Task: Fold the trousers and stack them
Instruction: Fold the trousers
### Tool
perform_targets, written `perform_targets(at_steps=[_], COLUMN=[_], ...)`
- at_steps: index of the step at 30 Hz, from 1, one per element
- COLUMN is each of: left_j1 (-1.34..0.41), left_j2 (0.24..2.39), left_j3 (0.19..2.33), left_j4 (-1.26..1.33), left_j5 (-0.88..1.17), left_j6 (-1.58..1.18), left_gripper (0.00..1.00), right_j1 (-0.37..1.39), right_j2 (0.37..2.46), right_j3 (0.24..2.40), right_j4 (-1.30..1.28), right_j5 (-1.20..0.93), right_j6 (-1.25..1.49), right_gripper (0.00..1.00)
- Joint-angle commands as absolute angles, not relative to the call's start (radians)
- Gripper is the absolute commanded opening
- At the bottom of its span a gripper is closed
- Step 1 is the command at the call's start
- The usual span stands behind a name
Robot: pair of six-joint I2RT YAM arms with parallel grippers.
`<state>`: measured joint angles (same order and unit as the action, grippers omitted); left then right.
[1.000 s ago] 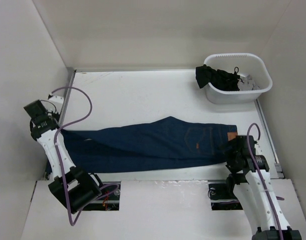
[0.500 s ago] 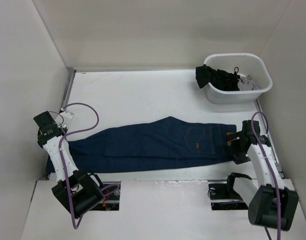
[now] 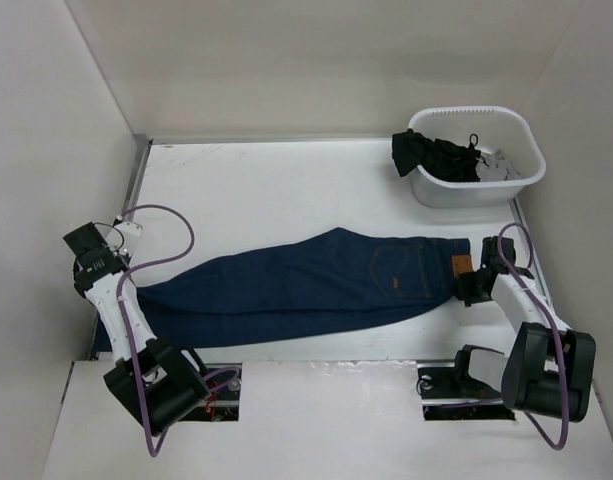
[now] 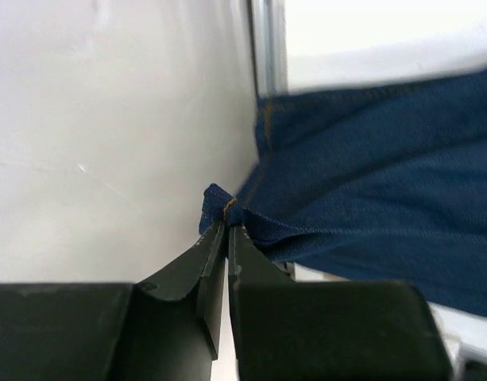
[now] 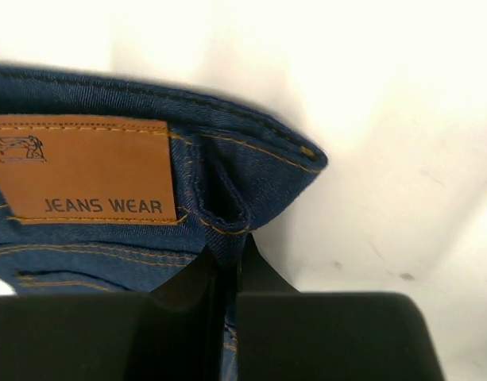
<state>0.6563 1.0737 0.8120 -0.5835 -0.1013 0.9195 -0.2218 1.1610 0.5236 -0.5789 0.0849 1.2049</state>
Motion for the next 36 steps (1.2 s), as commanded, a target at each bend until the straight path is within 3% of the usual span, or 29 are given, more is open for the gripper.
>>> perform_targets(at_steps=[1, 8, 15, 19, 22, 27, 31, 36], left_j1=[0.621, 0.375, 0.257, 0.216, 0.174, 0.156, 0.240, 0.358], left_j2=[1.098, 1.326, 1.661, 1.720, 1.659, 1.340, 1.091, 0.936], left_j3=[0.793, 0.918, 1.450, 1.594, 1.521, 1.119, 0.870, 0.747], left_j4=[-0.442, -0.172, -0.104, -0.120, -0.155, -0.227, -0.349, -0.434], left_j5=[-0.074, -0.077, -0.113, -0.103, -0.088, -0.031, -0.023, -0.020], left_j6=[0.925, 0.862, 0.759, 0.772, 0.790, 0.946, 1.087, 1.135], left_gripper=[0.02, 0.02, 0.02, 0.02, 0.02, 0.02, 0.02, 0.01], right_j1=[-0.266, -0.341, -0.315, -0.387, -0.397, -0.465, -0.527, -0.567], right_j2=[1.138, 1.138, 1.082, 0.993, 0.934, 0.891, 0.925, 0.976], right_j3=[0.499, 0.474, 0.486, 0.463, 0.390, 0.319, 0.344, 0.365], right_j4=[-0.425, -0.158, -0.074, -0.083, -0.089, -0.127, -0.130, -0.118], right_j5=[0.115, 0.143, 0.218, 0.261, 0.258, 0.219, 0.192, 0.144], right_j6=[1.293, 1.480, 1.733, 1.726, 1.732, 1.695, 1.589, 1.546], right_gripper=[0.00, 0.00, 0.00, 0.00, 0.00, 0.00, 0.00, 0.00])
